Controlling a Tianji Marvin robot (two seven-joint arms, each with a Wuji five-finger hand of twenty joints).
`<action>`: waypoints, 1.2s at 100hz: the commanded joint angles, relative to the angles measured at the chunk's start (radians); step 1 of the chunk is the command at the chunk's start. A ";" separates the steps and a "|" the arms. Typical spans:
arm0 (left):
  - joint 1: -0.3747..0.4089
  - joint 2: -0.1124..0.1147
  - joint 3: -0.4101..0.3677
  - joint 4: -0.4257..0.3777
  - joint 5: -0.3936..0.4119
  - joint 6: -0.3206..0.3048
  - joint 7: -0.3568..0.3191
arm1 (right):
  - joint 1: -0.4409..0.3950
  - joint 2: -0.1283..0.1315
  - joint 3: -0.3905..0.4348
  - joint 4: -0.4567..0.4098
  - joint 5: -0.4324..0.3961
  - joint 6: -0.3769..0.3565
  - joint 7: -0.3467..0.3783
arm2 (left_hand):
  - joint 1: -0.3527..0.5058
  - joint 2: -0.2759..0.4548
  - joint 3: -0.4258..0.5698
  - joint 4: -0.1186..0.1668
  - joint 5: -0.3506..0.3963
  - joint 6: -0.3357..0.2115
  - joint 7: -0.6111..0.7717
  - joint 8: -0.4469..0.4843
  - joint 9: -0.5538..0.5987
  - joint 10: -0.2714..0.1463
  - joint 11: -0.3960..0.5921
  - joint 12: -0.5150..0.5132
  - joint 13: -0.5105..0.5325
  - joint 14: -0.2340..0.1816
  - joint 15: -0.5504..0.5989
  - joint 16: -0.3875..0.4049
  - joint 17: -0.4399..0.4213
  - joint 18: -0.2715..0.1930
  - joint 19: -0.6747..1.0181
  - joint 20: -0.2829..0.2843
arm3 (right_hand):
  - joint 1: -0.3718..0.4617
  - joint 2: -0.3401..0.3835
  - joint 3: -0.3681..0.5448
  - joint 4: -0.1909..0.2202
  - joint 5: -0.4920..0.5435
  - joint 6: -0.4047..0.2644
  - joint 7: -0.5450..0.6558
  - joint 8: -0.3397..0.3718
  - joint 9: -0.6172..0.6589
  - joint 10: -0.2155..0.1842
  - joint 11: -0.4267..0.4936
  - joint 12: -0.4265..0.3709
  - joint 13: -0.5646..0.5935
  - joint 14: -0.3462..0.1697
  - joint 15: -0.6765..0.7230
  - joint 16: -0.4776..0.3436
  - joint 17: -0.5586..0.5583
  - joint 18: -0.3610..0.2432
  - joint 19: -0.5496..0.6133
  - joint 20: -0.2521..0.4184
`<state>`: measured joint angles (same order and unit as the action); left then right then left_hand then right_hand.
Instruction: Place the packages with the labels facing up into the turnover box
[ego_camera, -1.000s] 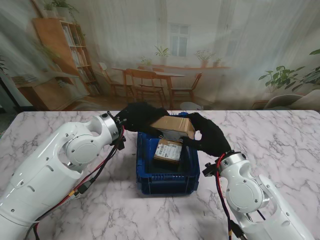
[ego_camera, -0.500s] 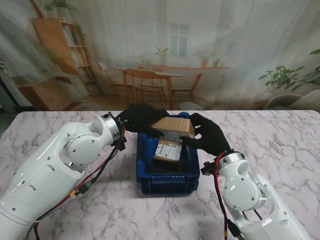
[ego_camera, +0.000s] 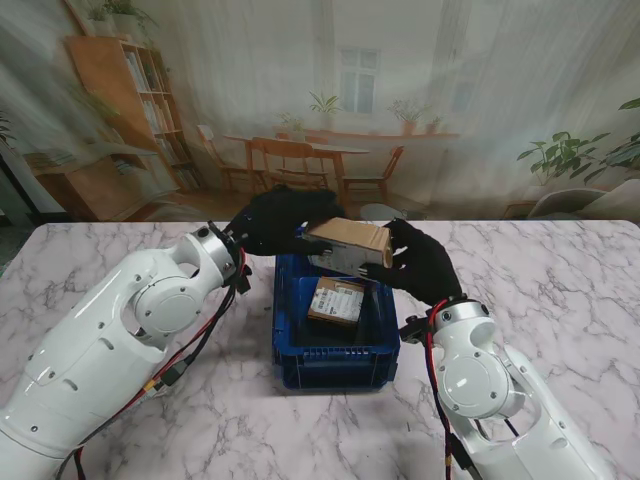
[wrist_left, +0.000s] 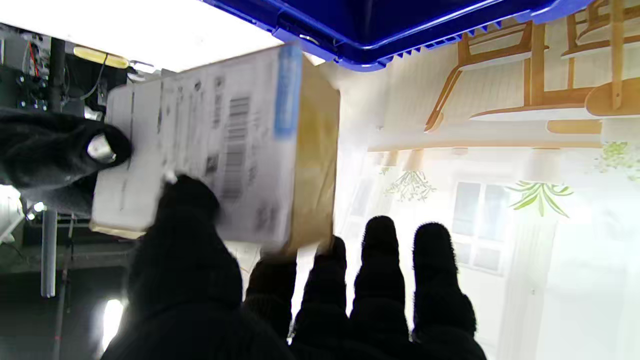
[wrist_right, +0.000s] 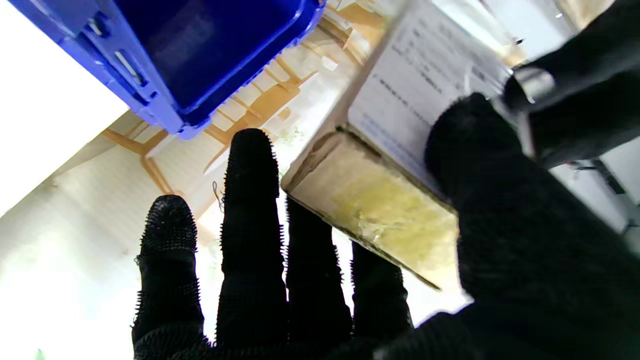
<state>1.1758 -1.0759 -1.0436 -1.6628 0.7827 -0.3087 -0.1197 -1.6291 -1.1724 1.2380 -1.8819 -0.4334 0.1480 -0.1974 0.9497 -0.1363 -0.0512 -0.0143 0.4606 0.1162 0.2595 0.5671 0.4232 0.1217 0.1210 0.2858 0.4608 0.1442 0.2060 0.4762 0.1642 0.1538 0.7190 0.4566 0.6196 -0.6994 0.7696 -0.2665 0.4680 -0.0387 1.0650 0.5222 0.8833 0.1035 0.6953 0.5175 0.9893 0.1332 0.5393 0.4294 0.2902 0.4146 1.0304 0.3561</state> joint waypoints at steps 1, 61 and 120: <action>0.007 0.001 -0.017 -0.020 0.011 0.006 -0.001 | 0.012 -0.005 0.004 0.004 0.028 0.038 0.007 | -0.004 0.068 0.032 0.011 -0.053 -0.024 -0.040 -0.025 -0.071 0.024 -0.031 -0.030 -0.049 0.011 -0.032 -0.034 -0.029 0.006 -0.042 -0.027 | 0.180 0.146 0.170 0.041 0.082 -0.106 0.161 0.031 0.179 -0.055 0.172 0.067 0.032 -0.008 0.032 0.015 0.002 0.018 0.017 -0.015; 0.003 0.016 0.032 0.019 0.291 -0.015 0.127 | 0.067 -0.049 0.009 -0.019 0.279 0.286 -0.005 | -0.391 -0.123 0.019 -0.002 -0.328 0.209 -0.278 -0.338 -0.355 0.188 -0.157 -0.267 -0.396 0.081 -0.072 -0.225 -0.176 -0.091 -0.278 -0.217 | 0.194 0.158 0.195 0.040 0.054 -0.037 0.175 0.011 0.179 -0.037 0.200 0.025 0.030 0.010 0.063 0.021 -0.021 0.019 0.027 -0.026; -0.080 0.019 0.166 0.077 0.397 0.104 0.154 | 0.061 -0.052 -0.021 -0.061 0.368 0.319 0.025 | -0.260 -0.190 0.043 0.022 -0.324 0.190 -0.277 -0.471 -0.346 0.179 -0.141 -0.202 -0.373 0.091 -0.039 -0.192 -0.180 -0.078 -0.264 -0.208 | 0.205 0.152 0.226 0.037 0.058 0.003 0.178 -0.005 0.186 -0.025 0.219 0.004 0.032 0.022 0.081 0.019 -0.028 0.026 0.023 -0.032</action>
<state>1.1041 -1.0502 -0.8876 -1.5987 1.1770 -0.2155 0.0473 -1.5689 -1.2211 1.2275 -1.9329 -0.0747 0.4588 -0.1872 0.6503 -0.3023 -0.0310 -0.0141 0.1473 0.3022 -0.0333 0.0739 0.1040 0.2834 -0.0254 0.0420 0.0853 0.2258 0.1388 0.2611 -0.0097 0.0886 0.4223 0.2348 0.6245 -0.6766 0.7701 -0.2767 0.4772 0.1390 1.1067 0.5096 0.9603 0.1938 0.7427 0.4941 0.9924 0.1628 0.5719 0.4392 0.2731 0.4258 1.0340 0.3415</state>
